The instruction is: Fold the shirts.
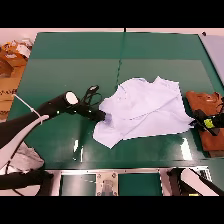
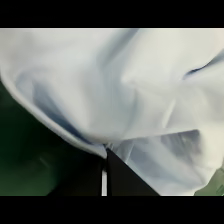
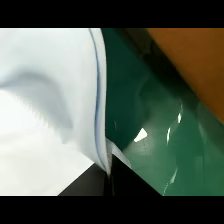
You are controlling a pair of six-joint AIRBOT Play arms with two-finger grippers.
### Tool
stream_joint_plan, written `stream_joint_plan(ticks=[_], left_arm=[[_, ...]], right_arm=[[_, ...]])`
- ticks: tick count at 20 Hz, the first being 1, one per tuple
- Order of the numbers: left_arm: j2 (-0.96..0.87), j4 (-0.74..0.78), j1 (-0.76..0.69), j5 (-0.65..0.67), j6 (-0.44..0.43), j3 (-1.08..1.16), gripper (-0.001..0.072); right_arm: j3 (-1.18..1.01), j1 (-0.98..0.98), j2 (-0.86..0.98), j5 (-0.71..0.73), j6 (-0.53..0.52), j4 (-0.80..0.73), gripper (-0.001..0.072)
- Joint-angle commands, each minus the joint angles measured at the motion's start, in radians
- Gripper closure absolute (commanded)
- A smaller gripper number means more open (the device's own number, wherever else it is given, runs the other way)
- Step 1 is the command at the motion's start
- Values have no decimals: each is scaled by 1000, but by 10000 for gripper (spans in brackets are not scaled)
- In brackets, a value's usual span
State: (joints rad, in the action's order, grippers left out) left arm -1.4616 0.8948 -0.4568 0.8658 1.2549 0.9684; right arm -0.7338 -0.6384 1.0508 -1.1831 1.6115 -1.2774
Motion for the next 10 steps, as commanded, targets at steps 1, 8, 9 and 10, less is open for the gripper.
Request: stream_joint_plan(ticks=[1, 8, 9, 10], left_arm=[[68, 432, 55, 194, 181, 96, 685], [165, 436, 323, 489, 59, 122, 684], [167, 382, 319, 497, 38, 122, 685], [172, 335, 320, 497, 21, 125, 685]], right_arm=[[0, 2, 0, 2, -75, 88, 697], [0, 33, -11, -47, -146, 245, 697], [0, 59, -24, -52, -183, 312, 697], [-7, 84, -40, -64, -212, 379, 698]])
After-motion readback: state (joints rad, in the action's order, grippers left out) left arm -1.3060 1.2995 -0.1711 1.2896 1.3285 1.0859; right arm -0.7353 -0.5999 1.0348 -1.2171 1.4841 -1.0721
